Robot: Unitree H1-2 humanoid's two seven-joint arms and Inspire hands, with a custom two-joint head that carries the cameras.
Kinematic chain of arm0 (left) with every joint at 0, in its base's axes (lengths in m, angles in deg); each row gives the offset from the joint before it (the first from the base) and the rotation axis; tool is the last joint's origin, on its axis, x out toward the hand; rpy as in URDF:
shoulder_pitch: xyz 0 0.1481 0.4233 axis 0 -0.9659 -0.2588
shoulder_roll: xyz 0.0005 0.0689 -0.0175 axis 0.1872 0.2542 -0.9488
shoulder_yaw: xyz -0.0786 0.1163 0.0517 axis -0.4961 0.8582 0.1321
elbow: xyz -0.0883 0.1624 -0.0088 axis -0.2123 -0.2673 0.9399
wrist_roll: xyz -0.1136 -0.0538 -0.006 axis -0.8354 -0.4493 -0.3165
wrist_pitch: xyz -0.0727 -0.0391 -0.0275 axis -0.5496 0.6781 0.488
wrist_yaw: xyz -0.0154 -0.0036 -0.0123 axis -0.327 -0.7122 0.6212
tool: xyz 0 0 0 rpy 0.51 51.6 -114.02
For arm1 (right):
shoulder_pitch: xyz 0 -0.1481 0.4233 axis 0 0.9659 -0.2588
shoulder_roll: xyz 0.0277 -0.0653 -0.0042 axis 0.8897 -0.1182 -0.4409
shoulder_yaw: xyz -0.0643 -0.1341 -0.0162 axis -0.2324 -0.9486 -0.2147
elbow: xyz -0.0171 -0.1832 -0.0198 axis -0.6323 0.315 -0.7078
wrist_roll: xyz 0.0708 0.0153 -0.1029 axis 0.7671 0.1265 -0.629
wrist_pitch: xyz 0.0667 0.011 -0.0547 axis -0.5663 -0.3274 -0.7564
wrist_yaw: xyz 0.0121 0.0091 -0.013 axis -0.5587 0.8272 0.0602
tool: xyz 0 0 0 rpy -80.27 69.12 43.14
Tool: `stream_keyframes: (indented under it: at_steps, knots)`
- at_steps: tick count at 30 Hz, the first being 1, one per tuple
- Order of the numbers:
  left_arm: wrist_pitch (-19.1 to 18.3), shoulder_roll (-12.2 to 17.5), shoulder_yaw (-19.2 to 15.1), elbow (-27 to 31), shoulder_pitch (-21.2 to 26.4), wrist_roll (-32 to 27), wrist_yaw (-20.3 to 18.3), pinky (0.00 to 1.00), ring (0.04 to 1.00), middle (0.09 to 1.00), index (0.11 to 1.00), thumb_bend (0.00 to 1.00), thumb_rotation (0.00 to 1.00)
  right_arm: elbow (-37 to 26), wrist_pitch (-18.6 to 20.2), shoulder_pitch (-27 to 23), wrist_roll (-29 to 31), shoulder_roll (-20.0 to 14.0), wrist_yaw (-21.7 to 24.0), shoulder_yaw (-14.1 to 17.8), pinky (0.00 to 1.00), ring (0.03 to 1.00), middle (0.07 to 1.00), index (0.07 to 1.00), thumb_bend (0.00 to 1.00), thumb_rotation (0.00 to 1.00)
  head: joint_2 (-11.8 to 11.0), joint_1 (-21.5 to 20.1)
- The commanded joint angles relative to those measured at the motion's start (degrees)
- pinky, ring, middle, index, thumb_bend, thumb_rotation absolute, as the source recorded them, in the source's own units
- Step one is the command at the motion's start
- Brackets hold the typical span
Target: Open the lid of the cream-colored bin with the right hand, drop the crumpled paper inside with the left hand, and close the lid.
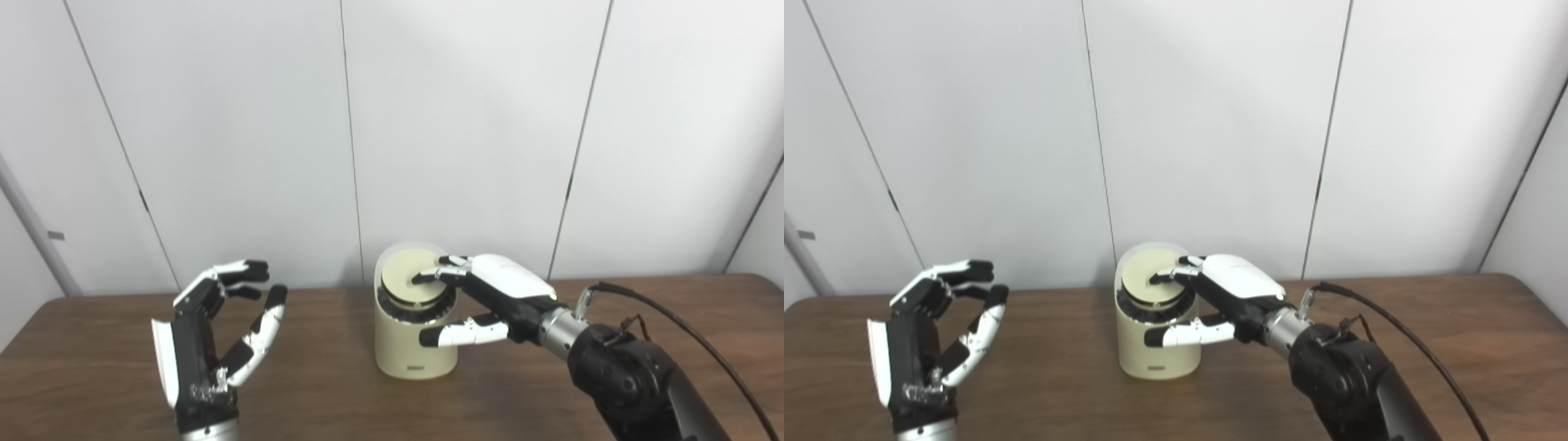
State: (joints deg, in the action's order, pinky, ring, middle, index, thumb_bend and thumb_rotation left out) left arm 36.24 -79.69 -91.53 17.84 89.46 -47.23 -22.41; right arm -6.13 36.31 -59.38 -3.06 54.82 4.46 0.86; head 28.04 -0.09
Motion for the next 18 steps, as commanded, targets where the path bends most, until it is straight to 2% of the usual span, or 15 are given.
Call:
stream_keyframes:
  at_steps: [1, 2, 3, 4, 5, 9, 18]
  knots:
    - [-0.2, -0.8, 0.5, 2.1, 1.6, 1.1, -0.2, 0.47, 0.573, 0.594, 0.493, 0.48, 0.08, -1.6, -0.3, -1.7, 0.6, -0.6, -0.3, 0.3, 0.99, 0.965, 0.852, 0.835, 0.91, 1.00, 0.1, 0.0]
    - [-0.6, -0.9, 0.6, 2.3, 1.6, 1.4, -0.2, 0.47, 0.572, 0.594, 0.493, 0.48, 0.09, -1.4, -0.4, -1.6, 0.6, -0.6, -0.4, 0.2, 0.99, 0.964, 0.852, 0.835, 0.91, 1.00, 0.4, 0.2]
    - [-0.8, -1.1, 0.6, 2.5, 1.6, 1.6, -0.3, 0.48, 0.576, 0.597, 0.534, 0.38, 0.34, -1.3, -0.5, -1.5, 0.7, -0.7, -0.5, 0.1, 0.99, 0.961, 0.850, 0.832, 0.90, 1.00, 0.5, 0.3]
    - [-1.0, -1.2, 0.7, 2.7, 1.6, 1.8, -0.4, 0.48, 0.580, 0.600, 0.563, 0.31, 0.54, -1.2, -0.6, -1.4, 0.6, -0.8, -0.5, 0.1, 0.98, 0.957, 0.849, 0.830, 0.90, 1.00, 0.7, 0.4]
    - [-1.2, -1.3, 0.7, 2.9, 1.7, 1.8, -0.5, 0.48, 0.580, 0.601, 0.568, 0.30, 0.58, -1.0, -0.7, -1.3, 0.6, -0.8, -0.6, 0.0, 0.98, 0.956, 0.848, 0.830, 0.90, 1.00, 0.8, 0.4]
    - [-2.0, -1.5, 0.7, 3.8, 1.7, 2.0, -0.8, 0.48, 0.585, 0.604, 0.578, 0.29, 0.65, -0.9, -0.4, -1.4, 0.1, -0.7, -0.4, -0.6, 0.98, 0.950, 0.846, 0.827, 0.89, 0.99, 1.4, 0.5]
    - [-3.5, -1.4, 0.4, 4.8, 1.9, 1.2, -1.0, 0.48, 0.585, 0.602, 0.574, 0.30, 0.64, -1.9, 0.5, -1.6, -0.5, -0.1, 0.9, -2.2, 1.00, 0.956, 0.859, 0.838, 0.90, 0.99, 2.0, 0.1]
